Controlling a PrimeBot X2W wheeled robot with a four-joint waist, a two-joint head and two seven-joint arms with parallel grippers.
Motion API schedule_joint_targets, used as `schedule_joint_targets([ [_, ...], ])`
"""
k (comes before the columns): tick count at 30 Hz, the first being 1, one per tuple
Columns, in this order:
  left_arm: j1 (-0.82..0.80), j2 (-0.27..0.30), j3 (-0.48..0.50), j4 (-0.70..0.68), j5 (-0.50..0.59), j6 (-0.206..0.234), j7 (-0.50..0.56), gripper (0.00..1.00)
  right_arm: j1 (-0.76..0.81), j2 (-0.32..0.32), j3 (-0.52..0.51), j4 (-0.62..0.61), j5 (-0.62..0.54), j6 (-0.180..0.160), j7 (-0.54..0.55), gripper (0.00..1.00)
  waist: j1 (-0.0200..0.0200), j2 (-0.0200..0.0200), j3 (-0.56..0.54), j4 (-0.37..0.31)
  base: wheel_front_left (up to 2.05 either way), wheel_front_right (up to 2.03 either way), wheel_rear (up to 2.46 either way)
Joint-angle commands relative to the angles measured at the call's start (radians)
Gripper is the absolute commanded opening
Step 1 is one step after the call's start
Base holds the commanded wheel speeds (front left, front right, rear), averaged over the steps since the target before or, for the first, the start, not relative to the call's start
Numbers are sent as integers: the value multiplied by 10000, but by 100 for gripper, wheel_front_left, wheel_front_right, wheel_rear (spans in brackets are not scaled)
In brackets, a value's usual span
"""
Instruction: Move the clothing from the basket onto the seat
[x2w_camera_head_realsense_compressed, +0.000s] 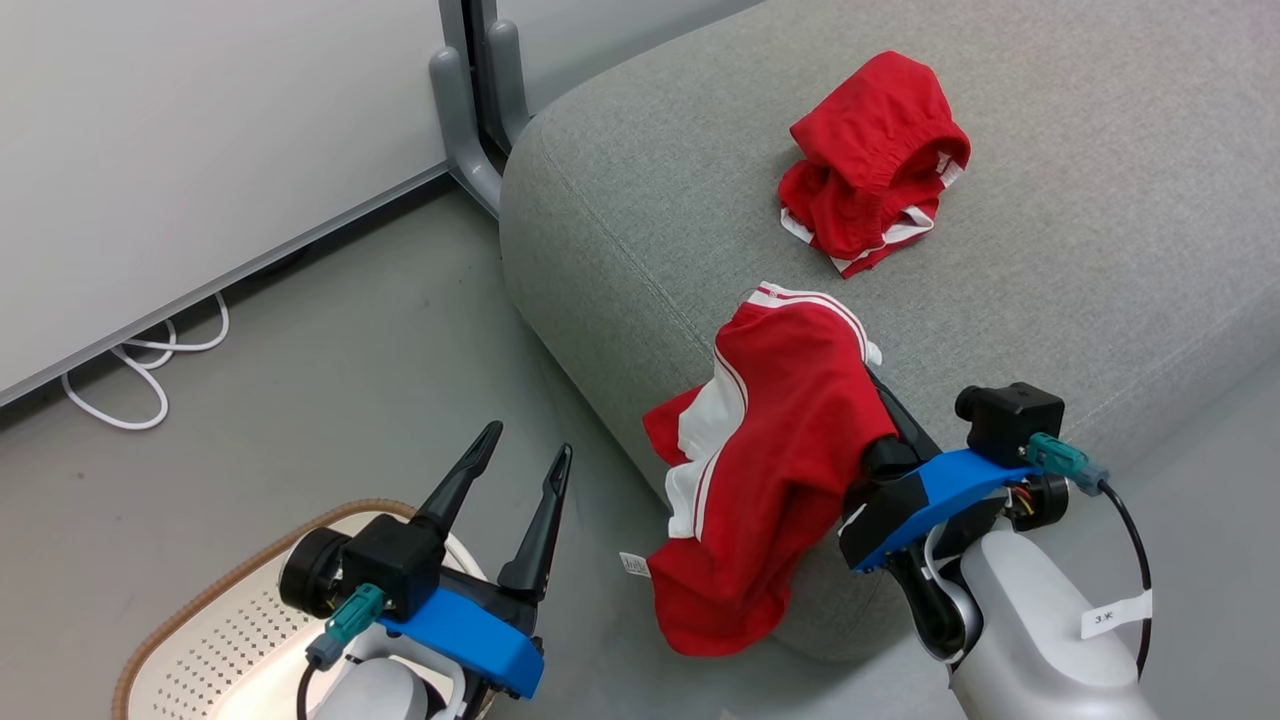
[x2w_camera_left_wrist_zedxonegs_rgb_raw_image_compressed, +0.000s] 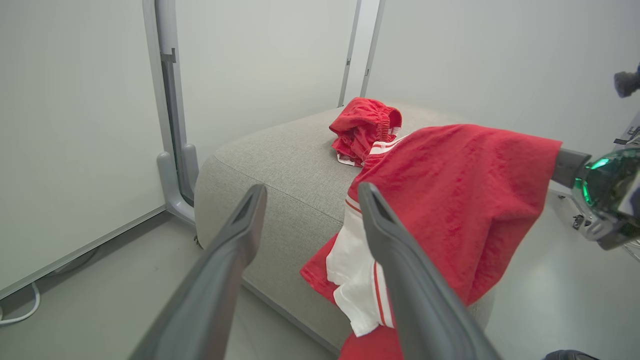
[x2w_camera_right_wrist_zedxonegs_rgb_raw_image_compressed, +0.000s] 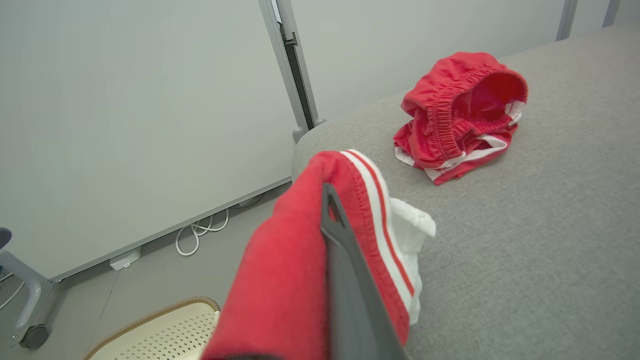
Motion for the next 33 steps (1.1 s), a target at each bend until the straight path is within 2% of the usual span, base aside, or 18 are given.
schedule_joint_targets([
  [1, -151, 48, -10, 26, -64, -17, -30, 100, 132, 6, -42, -50, -39, 1, -54, 0, 0, 0, -7, 5, 0, 0, 0],
  [14, 85, 55, 260, -103, 40, -17, -30, 100, -166, 5, -94, -38, 104, 1, -54, 0, 0, 0, 54, 201, 0, 0, 0],
  [23, -66, 165, 182, -204, 106, -17, -30, 100, -1360, -13, -1250, 125, -368, 1, -55, 0, 0, 0, 372, 478, 0, 0, 0],
  [27, -216, 249, 111, -278, 140, -17, -30, 100, -2341, -388, -1935, 77, -773, 1, 187, 0, 0, 0, 654, 651, 0, 0, 0],
  [33, -741, 336, -166, -362, 190, -17, -30, 100, -3502, -1480, -3066, -229, -1148, 1, 850, 0, 0, 0, 1348, 1282, 0, 0, 0],
])
